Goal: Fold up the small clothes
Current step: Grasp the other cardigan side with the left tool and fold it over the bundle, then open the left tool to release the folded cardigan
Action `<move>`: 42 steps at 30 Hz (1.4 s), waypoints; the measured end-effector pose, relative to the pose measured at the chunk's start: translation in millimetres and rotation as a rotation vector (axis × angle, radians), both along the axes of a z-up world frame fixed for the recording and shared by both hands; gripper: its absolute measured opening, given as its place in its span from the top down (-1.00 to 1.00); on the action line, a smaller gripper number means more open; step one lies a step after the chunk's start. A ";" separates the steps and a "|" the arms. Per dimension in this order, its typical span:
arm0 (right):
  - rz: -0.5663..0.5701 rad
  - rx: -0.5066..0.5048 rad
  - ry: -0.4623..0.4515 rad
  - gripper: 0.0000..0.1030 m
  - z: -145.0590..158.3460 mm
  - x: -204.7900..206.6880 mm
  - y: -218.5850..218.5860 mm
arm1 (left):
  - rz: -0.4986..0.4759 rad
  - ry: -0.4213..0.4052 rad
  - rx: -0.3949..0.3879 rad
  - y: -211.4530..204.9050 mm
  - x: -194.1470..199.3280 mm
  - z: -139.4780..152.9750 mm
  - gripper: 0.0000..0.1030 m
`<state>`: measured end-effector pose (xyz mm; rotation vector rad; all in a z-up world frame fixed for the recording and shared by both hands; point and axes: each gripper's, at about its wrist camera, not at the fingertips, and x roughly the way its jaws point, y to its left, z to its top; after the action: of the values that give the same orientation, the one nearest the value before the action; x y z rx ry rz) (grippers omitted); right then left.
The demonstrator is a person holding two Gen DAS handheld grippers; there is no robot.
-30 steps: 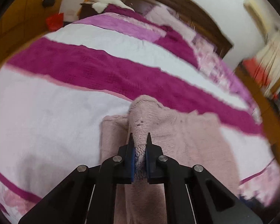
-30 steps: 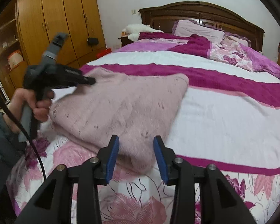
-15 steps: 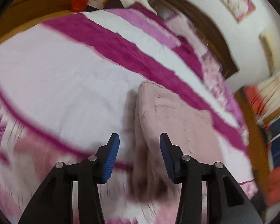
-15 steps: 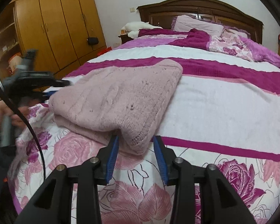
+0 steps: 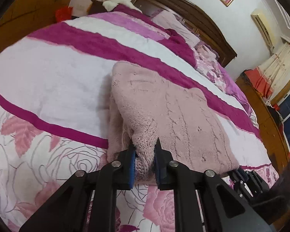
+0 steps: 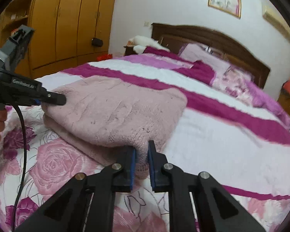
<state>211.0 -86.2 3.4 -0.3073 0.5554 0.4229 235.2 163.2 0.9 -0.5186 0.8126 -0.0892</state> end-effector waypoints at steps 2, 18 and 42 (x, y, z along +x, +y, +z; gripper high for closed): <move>-0.039 -0.035 -0.010 0.80 3.0 -7.3 -1.2 | 0.004 -0.003 -0.013 5.4 -2.6 -1.0 1.00; -0.034 0.115 0.213 0.69 29.6 -28.1 -52.1 | 0.110 0.007 0.053 26.7 -39.4 32.4 1.00; -0.067 0.161 0.220 1.00 6.5 62.4 11.2 | -0.031 -0.129 0.222 -50.1 25.4 12.0 1.00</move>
<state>273.4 -75.0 9.9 -0.0872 0.7393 0.4369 260.6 113.1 12.9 -0.2878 0.6940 -0.0594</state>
